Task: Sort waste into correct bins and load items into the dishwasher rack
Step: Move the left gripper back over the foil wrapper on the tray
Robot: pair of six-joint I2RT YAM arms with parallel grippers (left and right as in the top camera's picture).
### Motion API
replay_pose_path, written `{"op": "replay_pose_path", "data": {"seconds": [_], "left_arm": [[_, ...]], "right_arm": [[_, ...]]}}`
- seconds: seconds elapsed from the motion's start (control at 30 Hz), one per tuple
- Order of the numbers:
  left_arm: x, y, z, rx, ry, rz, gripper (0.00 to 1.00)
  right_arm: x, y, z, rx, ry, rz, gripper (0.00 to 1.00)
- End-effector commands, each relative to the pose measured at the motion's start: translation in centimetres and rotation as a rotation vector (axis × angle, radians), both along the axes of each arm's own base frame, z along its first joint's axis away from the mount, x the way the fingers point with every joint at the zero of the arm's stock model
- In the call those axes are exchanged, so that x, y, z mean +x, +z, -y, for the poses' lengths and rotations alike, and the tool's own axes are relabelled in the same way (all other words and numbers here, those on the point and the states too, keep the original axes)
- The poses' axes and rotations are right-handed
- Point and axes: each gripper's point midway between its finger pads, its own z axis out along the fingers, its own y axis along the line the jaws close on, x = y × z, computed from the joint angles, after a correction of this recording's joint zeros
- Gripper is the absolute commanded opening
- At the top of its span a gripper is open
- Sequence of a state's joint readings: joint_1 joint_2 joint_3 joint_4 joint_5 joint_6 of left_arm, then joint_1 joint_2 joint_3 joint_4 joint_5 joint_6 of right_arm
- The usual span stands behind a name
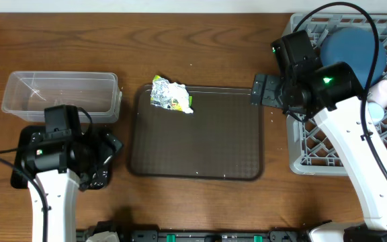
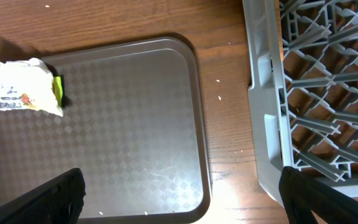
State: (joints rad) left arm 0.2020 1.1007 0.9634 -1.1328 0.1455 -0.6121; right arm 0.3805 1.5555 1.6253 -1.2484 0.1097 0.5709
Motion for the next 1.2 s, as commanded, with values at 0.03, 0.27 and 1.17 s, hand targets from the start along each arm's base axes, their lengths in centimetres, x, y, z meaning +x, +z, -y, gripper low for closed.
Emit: {"op": "replay_pose_path", "data": {"seconds": [0.03, 0.27, 1.17], "left_arm": [[-0.6, -0.9, -0.8, 0.035, 0.030, -0.057, 0.98], [-0.7, -1.1, -0.3, 0.000, 0.024, -0.075, 0.98], [17.0, 1.3, 15.8, -0.079, -0.667, 0.119, 0.98]], "right_arm": [[0.1, -0.4, 0.3, -0.014, -0.021, -0.007, 0.99], [0.1, -0.4, 0.2, -0.010, -0.019, -0.008, 0.99], [0.1, -0.4, 0.2, -0.010, -0.020, -0.008, 0.99]]}}
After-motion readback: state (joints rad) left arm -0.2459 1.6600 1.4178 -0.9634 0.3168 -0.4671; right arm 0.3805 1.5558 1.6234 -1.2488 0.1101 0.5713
